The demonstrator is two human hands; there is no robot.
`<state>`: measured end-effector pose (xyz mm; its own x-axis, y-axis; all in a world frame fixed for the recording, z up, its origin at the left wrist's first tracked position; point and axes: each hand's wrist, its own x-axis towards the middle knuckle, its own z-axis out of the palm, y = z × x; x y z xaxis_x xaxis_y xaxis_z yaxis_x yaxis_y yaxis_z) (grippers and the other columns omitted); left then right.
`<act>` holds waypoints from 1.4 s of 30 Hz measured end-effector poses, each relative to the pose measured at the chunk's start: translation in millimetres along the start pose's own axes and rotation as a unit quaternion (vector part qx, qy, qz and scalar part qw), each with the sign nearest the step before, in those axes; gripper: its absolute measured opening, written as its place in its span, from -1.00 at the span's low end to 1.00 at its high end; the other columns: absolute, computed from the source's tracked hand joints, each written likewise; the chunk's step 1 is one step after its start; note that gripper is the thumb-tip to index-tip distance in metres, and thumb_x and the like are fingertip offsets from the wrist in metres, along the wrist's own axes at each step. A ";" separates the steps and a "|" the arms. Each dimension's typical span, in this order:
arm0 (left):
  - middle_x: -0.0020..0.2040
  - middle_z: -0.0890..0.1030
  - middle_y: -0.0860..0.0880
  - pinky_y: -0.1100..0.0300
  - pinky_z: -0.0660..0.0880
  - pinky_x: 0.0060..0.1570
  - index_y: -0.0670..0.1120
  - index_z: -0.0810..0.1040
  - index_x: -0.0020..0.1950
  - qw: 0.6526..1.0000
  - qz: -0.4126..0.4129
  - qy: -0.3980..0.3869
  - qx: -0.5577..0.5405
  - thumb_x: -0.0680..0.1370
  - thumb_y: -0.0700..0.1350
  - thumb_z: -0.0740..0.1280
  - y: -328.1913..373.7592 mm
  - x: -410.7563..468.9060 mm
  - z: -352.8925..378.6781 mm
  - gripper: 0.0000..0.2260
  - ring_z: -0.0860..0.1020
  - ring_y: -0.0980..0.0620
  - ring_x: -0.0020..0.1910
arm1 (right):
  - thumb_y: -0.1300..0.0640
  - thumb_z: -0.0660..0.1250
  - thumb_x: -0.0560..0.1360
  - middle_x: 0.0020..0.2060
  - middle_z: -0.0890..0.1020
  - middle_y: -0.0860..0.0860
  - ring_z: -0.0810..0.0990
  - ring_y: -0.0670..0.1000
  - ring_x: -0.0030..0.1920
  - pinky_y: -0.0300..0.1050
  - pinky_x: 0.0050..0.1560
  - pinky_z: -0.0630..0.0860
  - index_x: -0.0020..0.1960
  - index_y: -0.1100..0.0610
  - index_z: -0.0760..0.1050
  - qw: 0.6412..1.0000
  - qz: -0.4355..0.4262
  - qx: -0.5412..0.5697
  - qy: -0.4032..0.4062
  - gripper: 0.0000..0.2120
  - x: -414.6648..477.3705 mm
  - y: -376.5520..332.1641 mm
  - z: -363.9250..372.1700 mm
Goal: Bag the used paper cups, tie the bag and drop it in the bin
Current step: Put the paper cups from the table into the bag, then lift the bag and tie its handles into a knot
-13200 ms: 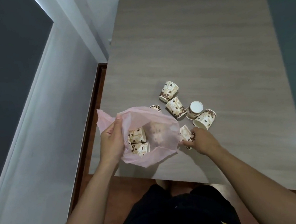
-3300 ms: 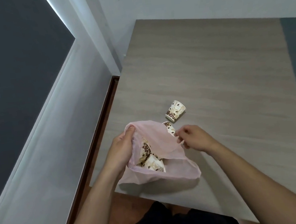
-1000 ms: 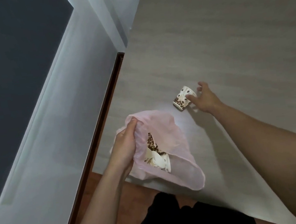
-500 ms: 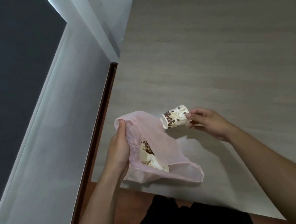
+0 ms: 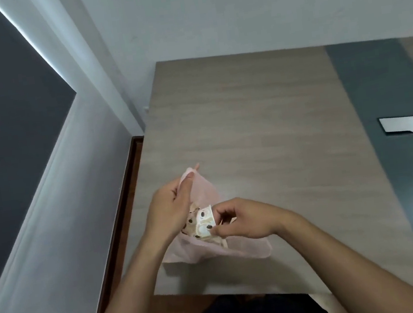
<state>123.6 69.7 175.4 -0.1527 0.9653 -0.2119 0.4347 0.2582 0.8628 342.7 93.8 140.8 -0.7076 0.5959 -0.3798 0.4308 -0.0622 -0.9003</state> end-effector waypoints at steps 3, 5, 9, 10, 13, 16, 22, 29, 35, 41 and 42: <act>-0.47 0.37 0.02 0.19 0.24 -0.42 0.41 0.65 0.46 0.996 0.063 -0.027 0.066 0.78 0.24 0.18 15.7 -3.4 0.0 -0.66 0.34 0.11 -0.48 | 0.07 0.52 0.64 -0.01 0.73 0.14 0.72 0.08 -0.03 0.03 0.14 0.68 -0.01 0.19 0.64 0.998 -0.005 -0.046 0.034 -0.82 1.3 -12.2 19.2; -0.37 0.61 0.03 0.17 0.30 -0.39 0.38 0.72 0.34 0.996 0.069 -0.044 0.046 0.75 0.29 0.16 25.7 -6.1 1.7 -0.64 0.36 0.11 -0.45 | 0.04 0.50 0.66 0.12 0.73 0.02 0.73 0.05 0.11 0.08 0.28 0.67 0.11 0.10 0.74 0.996 -0.009 -0.068 0.058 -0.86 4.8 -21.1 27.6; 0.18 0.75 0.22 -0.25 0.62 0.33 0.20 0.79 0.21 0.996 0.033 -0.081 -0.031 0.74 0.30 0.15 44.6 -10.4 -1.0 -0.57 0.70 0.03 0.06 | -0.01 0.35 0.75 0.41 0.65 -0.02 0.61 0.01 0.39 0.05 0.50 0.52 0.43 0.05 0.67 0.985 -0.055 -0.128 0.105 -0.69 13.2 -36.4 27.1; 0.24 0.75 0.28 -0.28 0.60 0.41 0.17 0.79 0.19 0.995 0.029 -0.086 -0.045 0.75 0.27 0.16 48.5 -10.7 -3.1 -0.58 0.71 0.09 0.15 | -0.04 0.32 0.77 0.44 0.63 0.01 0.58 0.03 0.44 0.05 0.54 0.48 0.48 0.07 0.62 0.979 -0.065 -0.149 0.122 -0.65 14.5 -37.1 23.3; 0.18 0.83 0.21 0.02 0.62 0.31 0.38 0.73 0.37 0.995 0.033 -0.075 -0.064 0.80 0.27 0.14 58.3 -9.2 -14.0 -0.63 0.78 0.15 0.21 | -0.16 0.20 0.79 0.62 0.49 0.10 0.40 0.10 0.65 -0.08 0.66 0.28 0.63 0.15 0.43 0.969 -0.006 -0.183 0.168 -0.46 12.3 -36.3 3.8; 0.20 0.82 0.23 0.28 0.62 0.09 0.36 0.75 0.36 0.993 0.059 -0.049 -0.094 0.80 0.29 0.17 59.7 -4.4 -28.7 -0.64 0.79 0.14 0.16 | -0.19 0.15 0.80 0.53 0.59 0.17 0.53 0.19 0.56 -0.07 0.50 0.41 0.67 0.15 0.33 0.954 0.102 -0.192 0.208 -0.42 5.5 -30.9 -21.7; -0.44 0.51 0.19 0.09 0.31 -0.33 -0.07 0.47 -0.30 0.996 0.053 0.063 0.034 0.80 0.25 0.22 35.4 17.6 -37.8 -0.43 0.44 0.13 -0.41 | -0.14 0.05 0.82 0.54 0.59 0.15 0.55 0.19 0.54 0.10 0.53 0.46 0.60 0.13 0.46 0.874 0.256 -0.368 0.186 -0.48 -17.6 -4.4 -73.0; -0.02 0.78 -0.27 -0.08 0.64 0.07 -0.14 0.79 0.11 0.973 0.014 0.092 0.213 0.80 0.01 0.29 13.3 51.1 -64.6 -0.67 0.70 -0.36 0.06 | -0.25 -0.10 0.80 0.33 0.69 0.18 0.64 0.26 0.35 0.17 0.34 0.53 0.27 0.09 0.68 0.806 0.266 -0.510 0.143 -0.35 -48.8 14.4 -103.3; -0.03 0.79 -0.29 -0.02 0.73 -0.05 -0.17 0.77 -0.02 0.972 -0.020 0.100 0.211 0.79 -0.05 0.36 19.1 77.0 -85.8 -0.69 0.79 -0.28 -0.13 | -0.31 -0.10 0.78 0.32 0.69 0.16 0.65 0.26 0.34 0.26 0.39 0.47 0.35 -0.03 0.62 0.782 0.253 -0.539 0.184 -0.40 -59.4 -5.2 -127.2; -0.02 0.83 -0.22 0.16 0.67 -0.40 -0.16 0.77 0.33 0.982 -0.065 0.099 0.148 0.75 -0.09 0.42 15.5 82.9 -95.1 -0.77 0.76 -0.17 -0.35 | -0.45 -0.19 0.71 0.29 0.71 0.14 0.61 0.24 0.39 0.28 0.41 0.44 0.35 -0.10 0.63 0.785 0.260 -0.529 0.190 -0.27 -63.6 -8.6 -131.3; -0.03 0.83 -0.20 0.14 0.69 -0.34 -0.15 0.76 0.33 0.980 -0.066 0.097 0.158 0.73 -0.11 0.45 13.1 83.2 -97.8 -0.78 0.78 -0.18 -0.30 | -0.51 -0.20 0.67 0.28 0.72 0.12 0.59 0.22 0.40 0.29 0.42 0.41 0.33 -0.11 0.65 0.785 0.258 -0.531 0.190 -0.21 -65.3 -7.6 -132.3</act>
<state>29.8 149.5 214.0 -0.3795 0.9046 -0.1941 0.6479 0.4096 0.6422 459.7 161.3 200.6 -0.1534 0.9191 -0.3631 0.9717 0.2070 0.1136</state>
